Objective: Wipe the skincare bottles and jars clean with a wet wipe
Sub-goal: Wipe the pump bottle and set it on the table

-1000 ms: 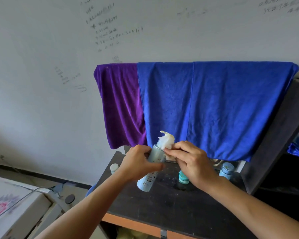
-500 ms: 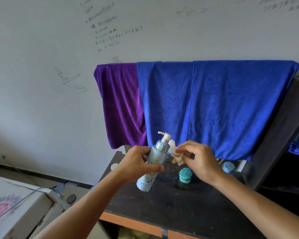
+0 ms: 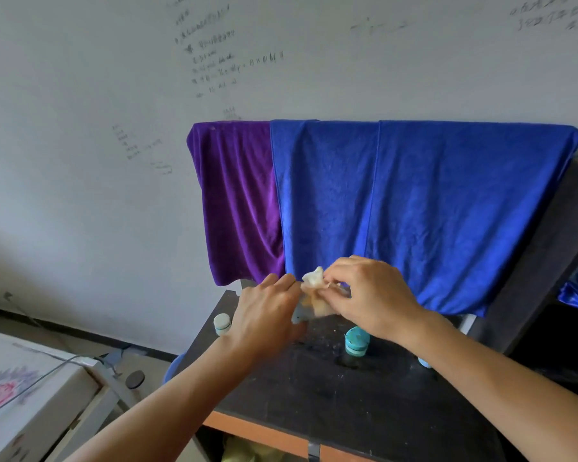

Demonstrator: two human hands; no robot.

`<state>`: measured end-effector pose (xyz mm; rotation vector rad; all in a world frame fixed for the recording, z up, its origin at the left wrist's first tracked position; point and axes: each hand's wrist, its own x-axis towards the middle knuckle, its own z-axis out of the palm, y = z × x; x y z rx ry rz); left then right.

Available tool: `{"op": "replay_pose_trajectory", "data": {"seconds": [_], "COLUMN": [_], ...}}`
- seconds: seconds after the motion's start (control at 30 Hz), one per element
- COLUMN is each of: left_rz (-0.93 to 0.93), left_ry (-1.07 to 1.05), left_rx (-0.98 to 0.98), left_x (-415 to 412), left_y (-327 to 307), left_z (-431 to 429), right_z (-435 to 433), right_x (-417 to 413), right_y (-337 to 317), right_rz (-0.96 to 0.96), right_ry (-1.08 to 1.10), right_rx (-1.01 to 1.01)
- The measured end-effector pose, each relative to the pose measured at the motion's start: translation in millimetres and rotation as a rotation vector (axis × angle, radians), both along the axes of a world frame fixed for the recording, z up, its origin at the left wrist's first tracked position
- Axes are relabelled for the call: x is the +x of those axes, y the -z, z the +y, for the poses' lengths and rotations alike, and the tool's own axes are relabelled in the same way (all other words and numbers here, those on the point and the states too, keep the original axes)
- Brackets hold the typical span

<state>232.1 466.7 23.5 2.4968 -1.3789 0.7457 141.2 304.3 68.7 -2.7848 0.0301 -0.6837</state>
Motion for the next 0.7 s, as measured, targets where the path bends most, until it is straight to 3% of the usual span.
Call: {"op": "replay_pose_trajectory", "data": {"seconds": [0.1,0.23,0.37,0.5,0.7], "left_rz": [-0.085,-0.104,0.132,0.485,0.785], "left_ry": [0.039,0.026,0.030,0.109,0.064], "left_rx": [0.006,-0.013,-0.174,-0.366,-0.466], "left_x": [-6.0,-9.1,-2.6,-1.1,-1.8], "left_y": [4.9,10.3,9.2,4.8,12.4], "left_z": [-1.8,1.9,10.8,6.4,-0.5], "right_z": [-1.5,-32.5,-42.5,-15.2,-9.1], "right_x": [13.3,25.7,14.5,9.3,2.4], "right_y": [-7.9,-9.2,-4.3,13.0,27.9], "right_rz": [0.108,0.322,0.038,-0.058,-0.071], "right_ry": [0.164,0.187,-0.016,-0.290,-0.232], "right_rx": [0.092,0.274,0.720,0.957,1.224]}}
